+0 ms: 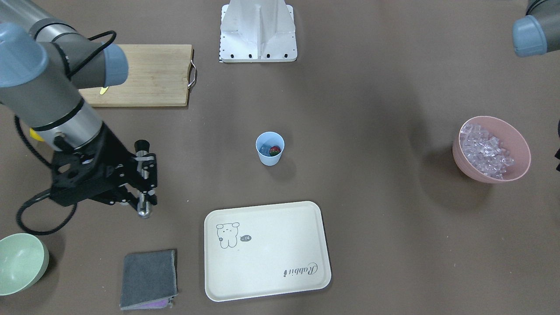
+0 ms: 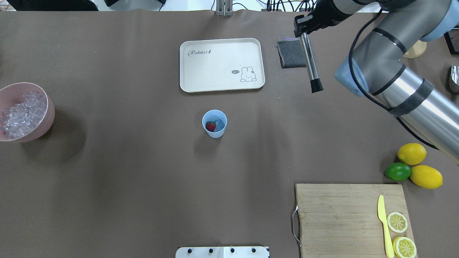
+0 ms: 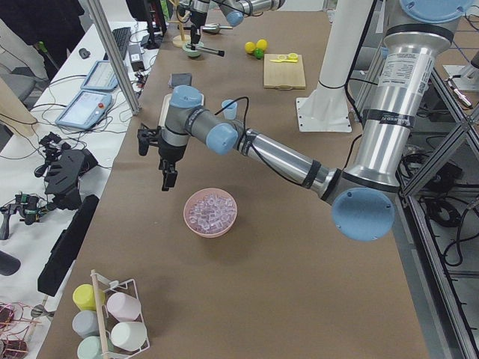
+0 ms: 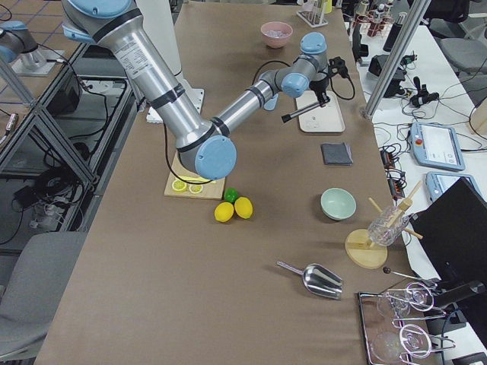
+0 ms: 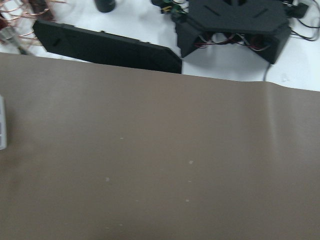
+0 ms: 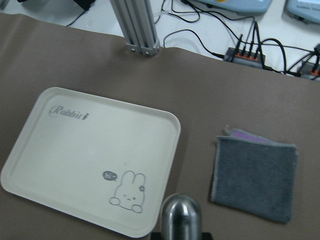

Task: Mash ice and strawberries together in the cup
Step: 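Lift the muddler upright and carry it over the cup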

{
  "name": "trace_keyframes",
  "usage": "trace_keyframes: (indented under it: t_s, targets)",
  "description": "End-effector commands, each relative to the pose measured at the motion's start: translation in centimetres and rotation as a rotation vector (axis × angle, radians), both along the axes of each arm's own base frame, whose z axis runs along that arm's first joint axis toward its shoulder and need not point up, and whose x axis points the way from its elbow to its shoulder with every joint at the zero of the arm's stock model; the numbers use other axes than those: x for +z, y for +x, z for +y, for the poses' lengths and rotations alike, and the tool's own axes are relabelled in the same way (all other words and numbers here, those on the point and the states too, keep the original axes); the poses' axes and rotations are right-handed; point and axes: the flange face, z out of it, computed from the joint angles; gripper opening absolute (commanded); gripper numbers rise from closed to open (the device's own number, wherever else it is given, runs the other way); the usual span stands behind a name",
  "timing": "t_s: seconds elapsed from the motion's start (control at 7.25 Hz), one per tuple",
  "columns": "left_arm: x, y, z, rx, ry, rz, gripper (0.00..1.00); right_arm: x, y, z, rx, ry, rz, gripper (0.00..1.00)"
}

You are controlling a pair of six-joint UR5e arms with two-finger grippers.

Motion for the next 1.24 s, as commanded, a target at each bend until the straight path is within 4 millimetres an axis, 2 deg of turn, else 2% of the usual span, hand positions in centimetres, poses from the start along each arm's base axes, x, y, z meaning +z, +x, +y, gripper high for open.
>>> trace_keyframes:
  t_s: [0.0, 0.28, 0.41, 0.69, 0.83, 1.1]
  targets:
    - [5.5, -3.2, 2.4, -0.056, -0.106, -0.014, 0.98, -6.6, -5.1, 3.8, 0.012, 0.166, -0.054, 0.00]
    - [8.7, -5.4, 3.8, -0.116, -0.180, -0.009, 0.98, -8.9, -5.8, 5.0, 0.126, 0.294, -0.153, 0.00]
    - [9.1, -5.6, 4.0, -0.132, -0.196, -0.006, 0.98, -9.9, -8.1, 7.2, 0.179, 0.356, -0.231, 0.00]
    - [12.7, -6.6, 3.9, -0.158, -0.263, -0.005, 0.98, -9.4, -14.6, 14.6, 0.270, 0.424, -0.381, 0.00]
    - [13.5, -6.6, 3.9, -0.157, -0.281, 0.001, 0.98, -9.8, -16.8, 18.0, 0.295, 0.444, -0.433, 0.00]
    - [13.8, -7.1, 4.0, -0.164, -0.289, 0.012, 0.98, -8.6, -16.9, 19.6, 0.402, 0.471, -0.471, 0.00]
